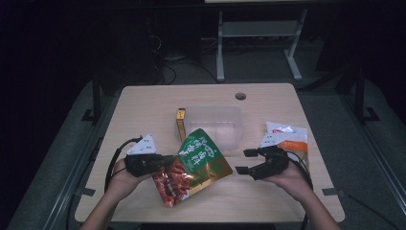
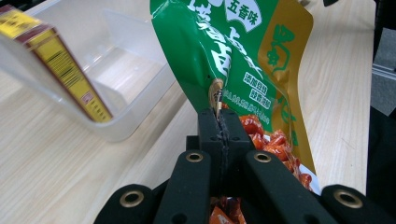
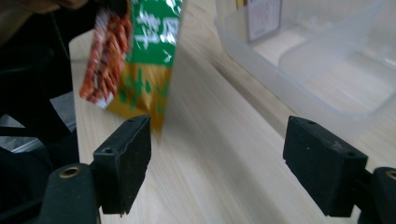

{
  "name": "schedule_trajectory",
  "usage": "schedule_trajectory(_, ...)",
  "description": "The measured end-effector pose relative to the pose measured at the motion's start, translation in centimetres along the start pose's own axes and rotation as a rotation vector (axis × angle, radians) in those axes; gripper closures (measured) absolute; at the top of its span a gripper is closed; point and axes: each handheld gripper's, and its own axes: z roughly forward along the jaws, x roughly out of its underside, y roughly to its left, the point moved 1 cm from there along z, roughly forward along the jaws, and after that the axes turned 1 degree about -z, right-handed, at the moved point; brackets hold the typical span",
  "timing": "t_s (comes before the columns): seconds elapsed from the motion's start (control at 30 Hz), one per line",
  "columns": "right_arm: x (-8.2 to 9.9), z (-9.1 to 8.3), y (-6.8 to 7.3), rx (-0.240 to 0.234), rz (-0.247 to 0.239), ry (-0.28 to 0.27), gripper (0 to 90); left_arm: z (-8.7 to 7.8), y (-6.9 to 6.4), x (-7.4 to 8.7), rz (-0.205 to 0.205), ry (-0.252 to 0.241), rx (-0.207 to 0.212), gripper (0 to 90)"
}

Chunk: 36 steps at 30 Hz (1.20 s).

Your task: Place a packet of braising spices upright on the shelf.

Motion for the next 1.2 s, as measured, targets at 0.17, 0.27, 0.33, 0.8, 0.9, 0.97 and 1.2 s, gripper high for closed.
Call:
schedule_trajectory(0.17,-1.5,0.5,-0.2,-0.018,-0.022,-0.021,24.1,1.1,-0.1,-0.5,0.02,0.017,0.013,89.8)
schedule_trajectory(0.27,-2.4,0.8,-0.3,-0.03,-0.03,-0.023,24.2,1.7,0.1,-0.7,0.024,0.02,0.02,89.8)
schedule_trajectory(0.33,-2.8,1.2,-0.5,-0.04,-0.03,-0.028,25.2,1.9,0.1,-0.8,0.032,0.027,0.023,89.8)
schedule_trajectory(0.8,-2.7,4.1,-0.9,-0.147,-0.021,0.035,54.3,2.9,-0.9,-1.2,0.076,0.028,0.053,89.8)
schedule_trajectory(0.9,-2.5,4.4,-1.0,-0.153,-0.023,0.055,62.5,2.8,-1.0,-1.2,0.087,0.034,0.059,89.8)
schedule_trajectory(0.97,-2.4,4.5,-1.0,-0.156,-0.028,0.055,69.3,2.8,-1.0,-1.2,0.09,0.032,0.061,89.8)
schedule_trajectory(1.2,-2.3,4.7,-1.0,-0.189,-0.028,0.059,81.1,2.9,-1.1,-1.2,0.09,0.022,0.064,89.8)
